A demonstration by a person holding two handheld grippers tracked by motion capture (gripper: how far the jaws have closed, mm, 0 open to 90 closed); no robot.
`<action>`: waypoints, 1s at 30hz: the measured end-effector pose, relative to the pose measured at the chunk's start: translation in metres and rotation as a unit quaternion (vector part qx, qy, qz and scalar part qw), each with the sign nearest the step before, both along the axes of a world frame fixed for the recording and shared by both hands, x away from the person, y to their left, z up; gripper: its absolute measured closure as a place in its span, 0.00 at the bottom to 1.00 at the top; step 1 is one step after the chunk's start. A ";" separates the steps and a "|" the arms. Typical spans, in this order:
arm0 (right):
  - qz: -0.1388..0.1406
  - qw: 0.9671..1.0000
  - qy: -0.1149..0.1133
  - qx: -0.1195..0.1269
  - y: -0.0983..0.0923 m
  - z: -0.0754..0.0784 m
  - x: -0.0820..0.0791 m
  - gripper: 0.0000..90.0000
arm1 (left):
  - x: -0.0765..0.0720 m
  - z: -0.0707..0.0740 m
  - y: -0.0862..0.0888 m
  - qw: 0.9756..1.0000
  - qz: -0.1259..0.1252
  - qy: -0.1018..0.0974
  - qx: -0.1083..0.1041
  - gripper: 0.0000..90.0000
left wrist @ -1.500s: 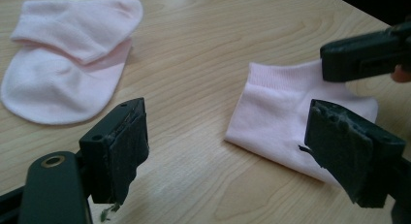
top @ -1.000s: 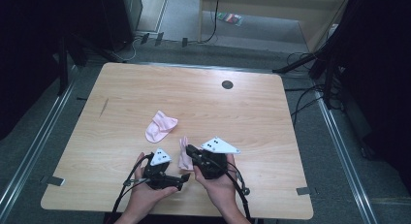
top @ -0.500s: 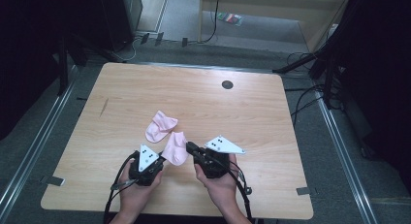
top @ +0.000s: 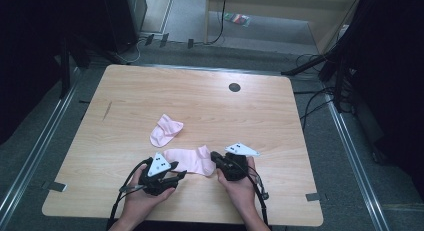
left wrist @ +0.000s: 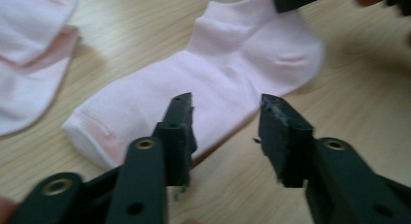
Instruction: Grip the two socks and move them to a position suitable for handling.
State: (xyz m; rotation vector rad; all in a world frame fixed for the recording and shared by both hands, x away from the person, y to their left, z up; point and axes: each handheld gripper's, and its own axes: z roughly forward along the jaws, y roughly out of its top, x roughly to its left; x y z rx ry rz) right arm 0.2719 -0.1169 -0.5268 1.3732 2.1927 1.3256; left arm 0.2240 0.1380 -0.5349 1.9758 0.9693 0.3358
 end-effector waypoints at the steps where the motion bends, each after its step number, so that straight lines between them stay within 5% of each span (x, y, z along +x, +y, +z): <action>1: -0.002 1.000 0.002 -0.006 -0.002 -0.002 0.001 0.98 | 0.001 0.001 0.004 1.000 -0.006 0.002 -0.013 0.54; 5: -0.006 1.000 -0.001 -0.020 -0.007 -0.005 0.004 0.98 | 0.007 0.007 0.024 0.998 -0.006 -0.001 -0.060 0.49; 7: -0.007 1.000 -0.005 -0.022 -0.009 -0.004 0.004 0.98 | 0.012 0.008 0.034 0.997 0.019 0.001 -0.074 0.49; 11: -0.009 1.000 -0.004 -0.022 -0.010 -0.003 0.005 0.98 | 0.021 0.003 0.044 0.995 0.080 0.018 -0.049 0.56; 17: -0.007 1.000 -0.002 -0.023 -0.009 -0.005 0.006 0.97 | 0.030 -0.005 0.035 0.994 0.093 0.046 -0.037 0.60; 21: -0.007 1.000 0.000 -0.026 -0.009 -0.006 0.005 0.97 | 0.034 -0.008 0.028 0.994 0.102 0.044 -0.013 0.57; 27: -0.011 1.000 0.003 -0.024 -0.010 -0.008 0.005 0.97 | 0.032 -0.012 0.028 0.992 0.113 0.053 0.010 0.80; 30: -0.010 1.000 0.002 -0.023 -0.009 -0.008 0.005 0.97 | 0.031 -0.012 0.030 0.994 0.100 0.052 0.009 0.95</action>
